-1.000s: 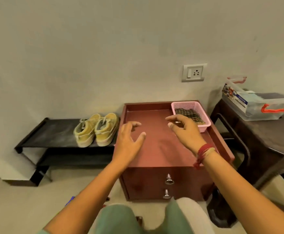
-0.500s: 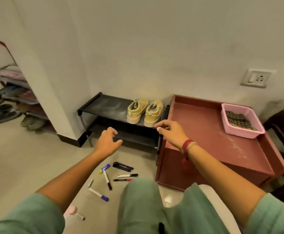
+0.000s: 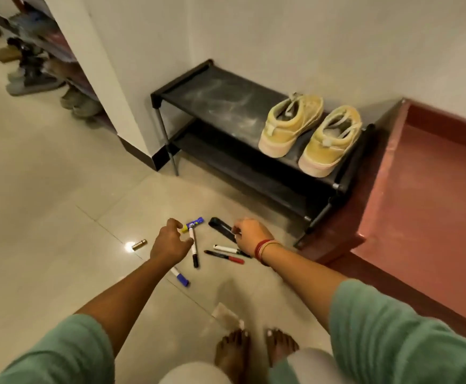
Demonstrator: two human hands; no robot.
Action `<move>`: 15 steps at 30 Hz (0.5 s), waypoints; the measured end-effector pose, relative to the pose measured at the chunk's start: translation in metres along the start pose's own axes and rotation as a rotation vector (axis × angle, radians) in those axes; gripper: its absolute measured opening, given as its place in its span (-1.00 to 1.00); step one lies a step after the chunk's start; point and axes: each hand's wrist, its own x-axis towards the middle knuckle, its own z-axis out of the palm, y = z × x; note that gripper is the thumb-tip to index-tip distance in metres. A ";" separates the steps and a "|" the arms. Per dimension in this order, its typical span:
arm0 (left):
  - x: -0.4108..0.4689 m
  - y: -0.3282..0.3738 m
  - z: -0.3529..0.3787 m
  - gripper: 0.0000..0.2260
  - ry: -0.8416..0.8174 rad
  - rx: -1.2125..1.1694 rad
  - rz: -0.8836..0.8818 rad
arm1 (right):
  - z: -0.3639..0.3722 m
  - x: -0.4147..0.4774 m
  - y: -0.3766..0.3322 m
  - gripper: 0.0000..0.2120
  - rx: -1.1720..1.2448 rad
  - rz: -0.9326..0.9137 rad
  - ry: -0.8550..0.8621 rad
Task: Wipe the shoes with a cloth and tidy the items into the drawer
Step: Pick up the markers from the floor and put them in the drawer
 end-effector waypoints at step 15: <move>0.040 -0.126 0.091 -0.74 0.257 -0.315 -0.148 | 0.155 0.100 0.099 -0.63 -0.273 0.060 -0.060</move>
